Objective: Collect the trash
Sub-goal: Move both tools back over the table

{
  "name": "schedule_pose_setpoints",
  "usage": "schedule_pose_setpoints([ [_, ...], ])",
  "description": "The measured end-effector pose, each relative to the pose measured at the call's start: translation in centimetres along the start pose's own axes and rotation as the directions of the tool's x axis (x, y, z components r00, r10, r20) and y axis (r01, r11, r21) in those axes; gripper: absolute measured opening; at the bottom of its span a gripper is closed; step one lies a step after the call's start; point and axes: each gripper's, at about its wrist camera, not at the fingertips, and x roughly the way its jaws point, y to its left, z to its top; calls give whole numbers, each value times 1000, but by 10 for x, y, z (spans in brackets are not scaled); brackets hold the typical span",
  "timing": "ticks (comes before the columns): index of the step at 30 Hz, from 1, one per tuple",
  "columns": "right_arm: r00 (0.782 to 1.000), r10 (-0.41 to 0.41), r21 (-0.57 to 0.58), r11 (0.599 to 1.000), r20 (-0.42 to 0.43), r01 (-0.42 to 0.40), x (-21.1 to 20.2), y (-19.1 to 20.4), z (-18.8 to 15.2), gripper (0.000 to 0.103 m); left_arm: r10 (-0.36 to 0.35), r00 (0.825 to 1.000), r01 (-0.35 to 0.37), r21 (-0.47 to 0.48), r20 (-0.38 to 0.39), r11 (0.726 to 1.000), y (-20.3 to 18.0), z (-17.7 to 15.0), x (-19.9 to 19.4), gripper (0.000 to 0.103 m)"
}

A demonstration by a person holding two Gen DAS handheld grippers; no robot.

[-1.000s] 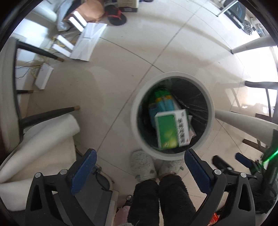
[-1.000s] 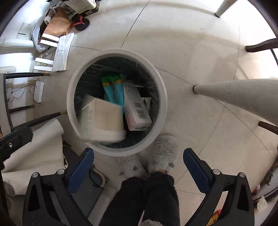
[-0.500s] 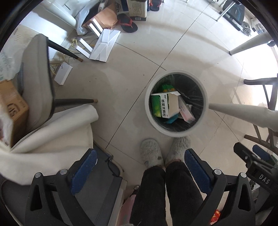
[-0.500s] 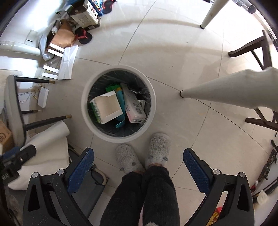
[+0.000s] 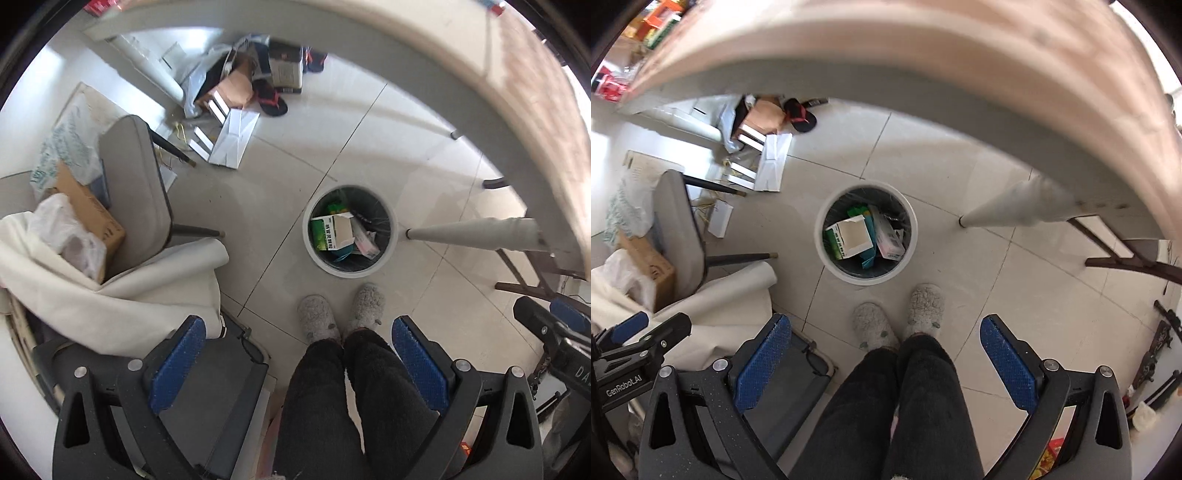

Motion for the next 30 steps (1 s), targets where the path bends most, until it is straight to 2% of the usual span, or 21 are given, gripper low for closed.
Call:
schedule_pose_setpoints([
  [5, 999, 3, -30, 1000, 35, -2, -70, 9, -7, 103, -13, 999, 12, 11, 53, 1000, 2, -5, -56, 103],
  [8, 997, 34, -21, 999, 63, -33, -109, 11, -7, 103, -18, 992, 15, 24, 128, 1000, -1, 2, -92, 103],
  [11, 992, 67, 9, 998, 110, -68, -147, 5, 4, 103, -15, 980, 11, 24, 201, 1000, -8, 24, -118, 103],
  [15, 984, 97, 65, 992, 148, -108, -180, -8, 33, 103, 50, 959, -56, 14, 278, 998, -26, 70, -147, 103],
  [18, 979, 77, 103, 990, 189, -98, -199, -26, 68, 103, 43, 950, -55, 30, 310, 998, -49, 114, -162, 103],
  [24, 979, 48, 211, 973, 200, -91, -202, -94, 165, 103, -6, 952, -19, 80, 305, 997, -120, 220, -173, 103],
  [30, 986, 14, 320, 945, 168, -68, -170, -179, 283, 103, -26, 981, 0, 136, 192, 991, -221, 334, -144, 103],
])
